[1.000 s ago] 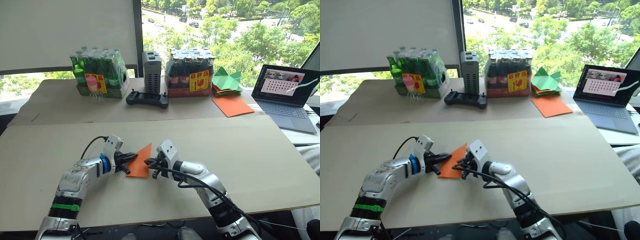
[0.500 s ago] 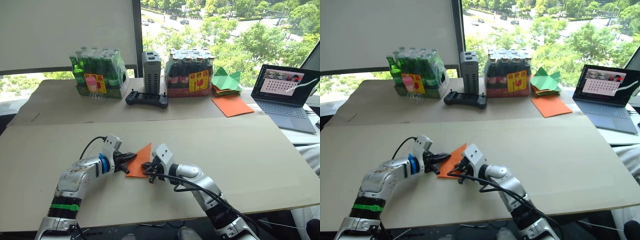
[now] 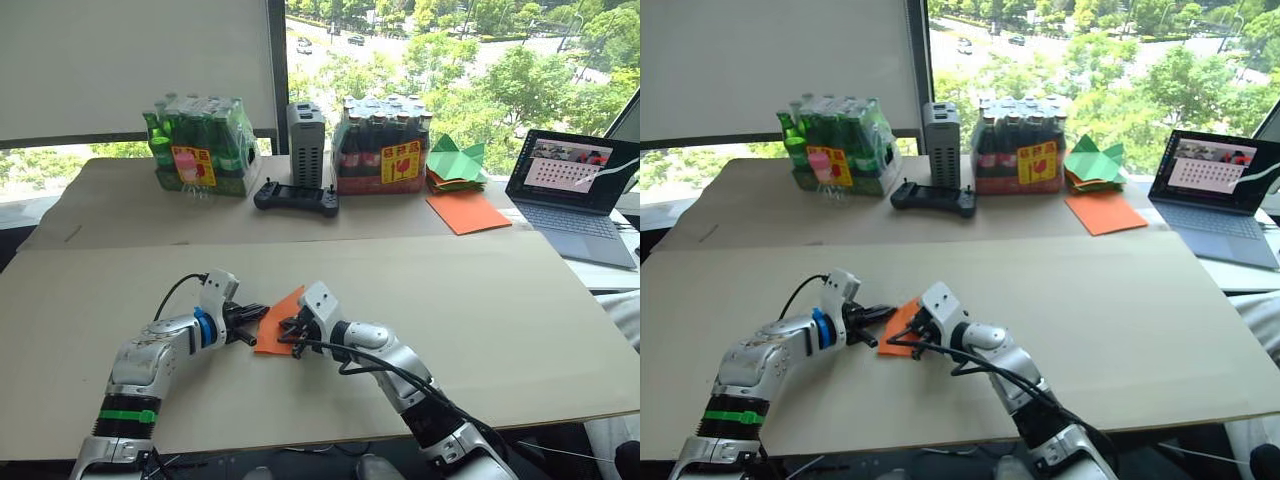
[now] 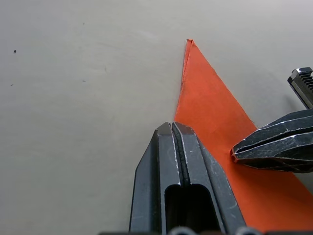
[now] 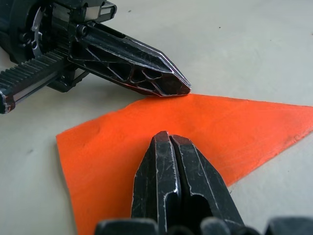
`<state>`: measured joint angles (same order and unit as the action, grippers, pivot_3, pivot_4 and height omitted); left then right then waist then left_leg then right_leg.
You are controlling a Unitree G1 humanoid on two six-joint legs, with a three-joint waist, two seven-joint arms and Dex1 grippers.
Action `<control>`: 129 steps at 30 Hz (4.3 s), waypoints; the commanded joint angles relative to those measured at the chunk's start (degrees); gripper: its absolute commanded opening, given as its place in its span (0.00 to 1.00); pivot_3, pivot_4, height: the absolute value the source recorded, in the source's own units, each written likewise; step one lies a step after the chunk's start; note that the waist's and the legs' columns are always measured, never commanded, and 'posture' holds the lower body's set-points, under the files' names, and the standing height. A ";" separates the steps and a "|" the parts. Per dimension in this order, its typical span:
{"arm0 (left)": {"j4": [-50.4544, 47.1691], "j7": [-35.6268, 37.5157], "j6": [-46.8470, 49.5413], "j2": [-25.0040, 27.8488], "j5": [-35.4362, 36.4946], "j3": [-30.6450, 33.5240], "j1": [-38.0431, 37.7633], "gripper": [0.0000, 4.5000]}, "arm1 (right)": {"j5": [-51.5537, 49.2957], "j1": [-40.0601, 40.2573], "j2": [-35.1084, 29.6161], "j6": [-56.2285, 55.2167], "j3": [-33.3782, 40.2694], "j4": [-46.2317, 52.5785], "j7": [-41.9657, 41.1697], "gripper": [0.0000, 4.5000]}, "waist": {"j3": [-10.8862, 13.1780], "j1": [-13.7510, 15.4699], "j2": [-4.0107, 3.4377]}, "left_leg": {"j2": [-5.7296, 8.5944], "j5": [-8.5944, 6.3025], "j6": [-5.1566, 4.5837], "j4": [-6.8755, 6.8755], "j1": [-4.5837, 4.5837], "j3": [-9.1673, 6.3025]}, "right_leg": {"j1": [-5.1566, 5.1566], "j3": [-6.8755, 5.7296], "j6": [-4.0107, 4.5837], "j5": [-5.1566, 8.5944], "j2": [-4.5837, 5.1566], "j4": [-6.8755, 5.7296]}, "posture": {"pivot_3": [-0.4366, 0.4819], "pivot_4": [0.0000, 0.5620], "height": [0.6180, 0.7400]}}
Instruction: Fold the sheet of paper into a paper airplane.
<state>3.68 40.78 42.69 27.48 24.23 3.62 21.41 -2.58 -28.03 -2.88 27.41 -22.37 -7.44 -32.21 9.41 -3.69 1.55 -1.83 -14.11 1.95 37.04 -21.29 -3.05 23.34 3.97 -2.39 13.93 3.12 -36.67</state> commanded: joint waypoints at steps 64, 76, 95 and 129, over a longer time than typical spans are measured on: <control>23.09 0.88 -14.08 -9.27 -11.41 -8.25 16.84 0.00 | 1.65 3.05 -0.38 2.42 -1.77 2.75 1.12 0.00 | -0.01 0.20 0.01 | 0.05 0.00 0.00 0.00 0.00 0.00 | -0.01 0.00 0.00 0.00 0.00 -0.01 | 0.48 0.27 1.00; 21.44 2.02 -13.49 -7.62 -11.50 -8.08 14.30 0.00 | 1.55 3.02 -0.40 2.52 -1.84 2.78 0.95 0.00 | -0.01 -0.14 0.01 | 0.03 0.00 0.00 0.00 0.01 0.00 | -0.02 0.00 0.00 0.00 -0.01 -0.03 | 0.48 0.27 1.00; 10.46 1.48 -8.19 -2.43 -9.17 -5.19 4.49 0.00 | 1.42 2.92 -0.55 2.81 -1.94 2.94 0.42 0.00 | -0.02 -0.36 0.00 | -0.01 0.00 0.00 -0.01 0.12 0.00 | -0.04 0.00 0.00 0.00 -0.03 -0.09 | 0.48 0.27 1.00; -2.60 0.13 -1.20 0.89 -1.77 1.66 -5.88 0.00 | 1.54 2.88 -1.03 2.83 -2.25 2.91 -0.43 0.00 | -0.02 -0.33 -0.01 | -0.02 0.00 0.00 -0.03 0.16 0.00 | -0.09 0.01 0.00 0.01 -0.02 -0.06 | 0.48 0.27 1.00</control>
<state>0.82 41.13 39.03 28.00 21.44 4.70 16.80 -1.26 -25.93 -3.71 28.84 -23.95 -4.07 -32.41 9.39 -4.02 1.54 -1.86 -14.11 1.95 37.01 -21.13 -3.05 23.25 3.97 -2.39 13.94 3.10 -36.73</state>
